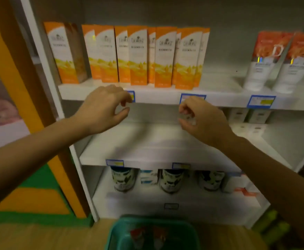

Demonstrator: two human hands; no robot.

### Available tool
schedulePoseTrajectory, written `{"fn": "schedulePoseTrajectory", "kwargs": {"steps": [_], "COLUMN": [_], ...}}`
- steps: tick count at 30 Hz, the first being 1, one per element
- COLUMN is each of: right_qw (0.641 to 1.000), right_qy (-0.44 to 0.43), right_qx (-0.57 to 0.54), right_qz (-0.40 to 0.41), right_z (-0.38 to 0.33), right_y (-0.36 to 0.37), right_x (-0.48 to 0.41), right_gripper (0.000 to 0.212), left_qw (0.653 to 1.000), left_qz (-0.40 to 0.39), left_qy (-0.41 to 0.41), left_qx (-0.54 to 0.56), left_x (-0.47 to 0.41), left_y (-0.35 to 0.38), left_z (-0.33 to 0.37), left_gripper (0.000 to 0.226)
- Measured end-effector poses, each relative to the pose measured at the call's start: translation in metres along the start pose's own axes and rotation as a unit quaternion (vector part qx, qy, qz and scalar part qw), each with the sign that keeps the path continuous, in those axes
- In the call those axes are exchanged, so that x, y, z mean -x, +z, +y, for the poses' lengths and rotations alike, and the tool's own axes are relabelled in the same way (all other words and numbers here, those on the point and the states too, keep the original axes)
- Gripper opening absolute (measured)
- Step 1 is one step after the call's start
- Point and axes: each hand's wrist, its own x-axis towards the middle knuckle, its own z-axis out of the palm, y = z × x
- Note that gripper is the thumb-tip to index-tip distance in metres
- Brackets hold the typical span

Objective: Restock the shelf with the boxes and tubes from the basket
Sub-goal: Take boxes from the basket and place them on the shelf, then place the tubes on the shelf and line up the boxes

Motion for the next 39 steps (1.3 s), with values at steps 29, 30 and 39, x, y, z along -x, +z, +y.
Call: {"fn": "schedulePoseTrajectory", "kwargs": {"steps": [29, 30, 39], "right_qw": [0.863, 0.863, 0.866], "right_qy": [0.264, 0.264, 0.278], "right_qx": [-0.002, 0.007, 0.033], "right_qz": [-0.431, -0.43, -0.415], "right_z": [-0.008, -0.008, -0.007], "right_y": [0.332, 0.335, 0.34], "right_x": [0.289, 0.29, 0.295], "right_gripper": [0.035, 0.033, 0.024], "left_qw": [0.874, 0.872, 0.859], "left_qz": [-0.44, -0.437, -0.424], "left_qy": [-0.169, -0.181, -0.238], "left_qx": [0.118, 0.125, 0.163], "left_x": [0.281, 0.283, 0.286], "left_y": [0.363, 0.367, 0.386], "left_z": [0.079, 0.082, 0.111], "left_gripper": [0.053, 0.052, 0.033]}}
